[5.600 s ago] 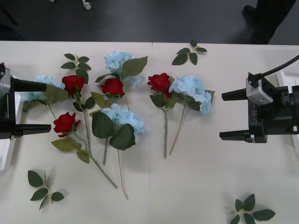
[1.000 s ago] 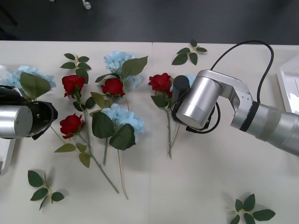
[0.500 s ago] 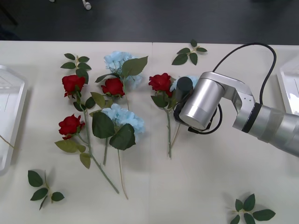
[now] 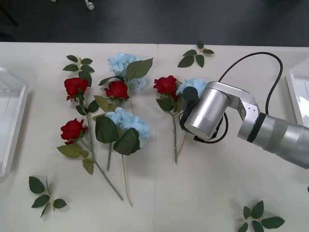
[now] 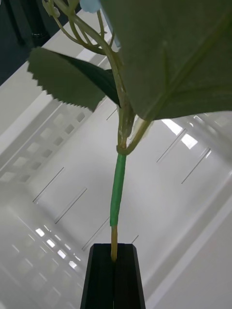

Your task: Put the red flowers into the right box and the blue flowers into the left box

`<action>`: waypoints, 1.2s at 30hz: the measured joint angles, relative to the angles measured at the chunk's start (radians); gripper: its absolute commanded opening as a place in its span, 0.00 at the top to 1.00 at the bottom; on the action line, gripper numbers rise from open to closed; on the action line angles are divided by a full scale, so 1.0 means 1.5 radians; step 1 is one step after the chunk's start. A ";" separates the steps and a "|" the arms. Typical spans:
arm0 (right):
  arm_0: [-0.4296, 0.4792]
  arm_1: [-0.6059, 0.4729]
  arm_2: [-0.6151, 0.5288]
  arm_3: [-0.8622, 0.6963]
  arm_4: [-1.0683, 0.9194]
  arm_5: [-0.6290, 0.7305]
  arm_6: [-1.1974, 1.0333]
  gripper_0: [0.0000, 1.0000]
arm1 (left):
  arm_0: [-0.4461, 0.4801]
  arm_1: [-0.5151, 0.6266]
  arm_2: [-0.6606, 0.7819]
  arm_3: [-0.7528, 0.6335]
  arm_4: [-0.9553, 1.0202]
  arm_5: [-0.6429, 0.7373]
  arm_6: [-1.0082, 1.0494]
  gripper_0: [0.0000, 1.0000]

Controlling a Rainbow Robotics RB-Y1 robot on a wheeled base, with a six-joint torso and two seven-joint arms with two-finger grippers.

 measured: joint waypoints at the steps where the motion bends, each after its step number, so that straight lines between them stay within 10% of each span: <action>1: -0.001 0.000 0.001 0.000 0.000 0.000 0.004 1.00 | -0.009 0.001 0.000 0.031 0.005 -0.015 -0.014 1.00; 23: -0.001 -0.049 -0.025 -0.068 -0.063 -0.011 0.075 1.00 | -0.158 0.001 -0.117 0.355 0.000 -0.171 -0.109 1.00; 25: -0.001 -0.078 -0.058 -0.116 -0.088 -0.004 0.075 1.00 | -0.159 0.001 -0.117 0.356 -0.001 -0.171 -0.109 0.80; 28: 0.000 -0.127 -0.122 -0.188 -0.140 0.001 0.101 1.00 | -0.159 0.001 -0.117 0.356 -0.001 -0.171 -0.109 0.18; 30: 0.000 -0.158 -0.167 -0.223 -0.180 0.009 0.158 1.00 | -0.159 0.001 -0.117 0.355 0.004 -0.171 -0.109 0.00; 36: 0.000 -0.236 -0.292 -0.287 -0.294 0.031 0.257 1.00 | -0.159 0.001 -0.117 0.326 0.014 -0.132 -0.109 0.00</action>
